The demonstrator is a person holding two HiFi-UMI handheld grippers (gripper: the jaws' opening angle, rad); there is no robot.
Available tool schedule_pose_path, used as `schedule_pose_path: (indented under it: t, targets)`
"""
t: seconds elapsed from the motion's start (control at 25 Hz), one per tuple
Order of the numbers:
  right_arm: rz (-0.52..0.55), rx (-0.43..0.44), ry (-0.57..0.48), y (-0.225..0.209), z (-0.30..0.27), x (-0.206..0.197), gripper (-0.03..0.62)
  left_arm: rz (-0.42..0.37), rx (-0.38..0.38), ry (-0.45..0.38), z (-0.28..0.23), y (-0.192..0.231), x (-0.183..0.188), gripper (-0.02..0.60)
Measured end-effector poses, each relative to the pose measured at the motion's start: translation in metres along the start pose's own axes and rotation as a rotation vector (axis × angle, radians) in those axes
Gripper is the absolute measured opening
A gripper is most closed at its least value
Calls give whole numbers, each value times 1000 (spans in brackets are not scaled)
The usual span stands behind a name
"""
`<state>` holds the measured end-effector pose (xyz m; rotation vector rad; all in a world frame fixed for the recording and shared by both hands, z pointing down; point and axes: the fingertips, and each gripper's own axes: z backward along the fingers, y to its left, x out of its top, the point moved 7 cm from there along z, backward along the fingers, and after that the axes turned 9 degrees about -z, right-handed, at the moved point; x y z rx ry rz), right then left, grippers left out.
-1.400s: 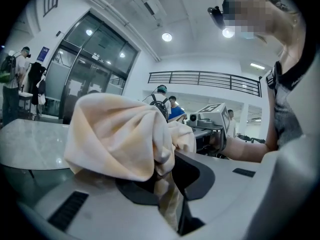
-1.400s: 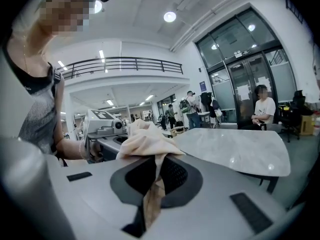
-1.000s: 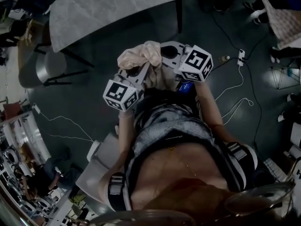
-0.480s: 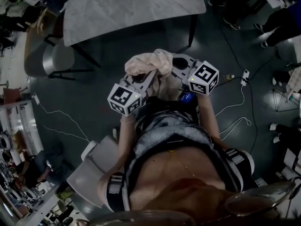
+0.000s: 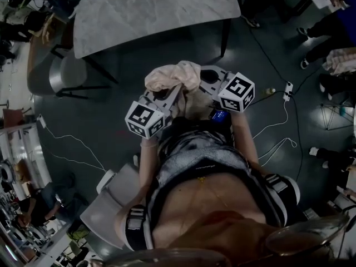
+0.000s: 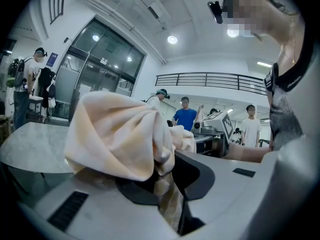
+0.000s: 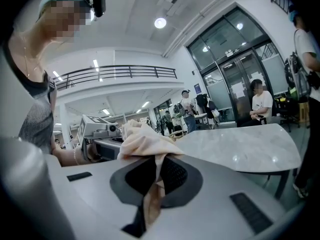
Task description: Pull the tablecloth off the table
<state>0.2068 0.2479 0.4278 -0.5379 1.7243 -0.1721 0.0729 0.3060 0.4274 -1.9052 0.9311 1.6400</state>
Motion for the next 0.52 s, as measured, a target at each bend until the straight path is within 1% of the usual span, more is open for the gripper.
schedule_pose_path:
  t: [0.52]
  targets:
    - [7,-14,4,2,6,-2,64,-8,-17,6,0,-4,0,51]
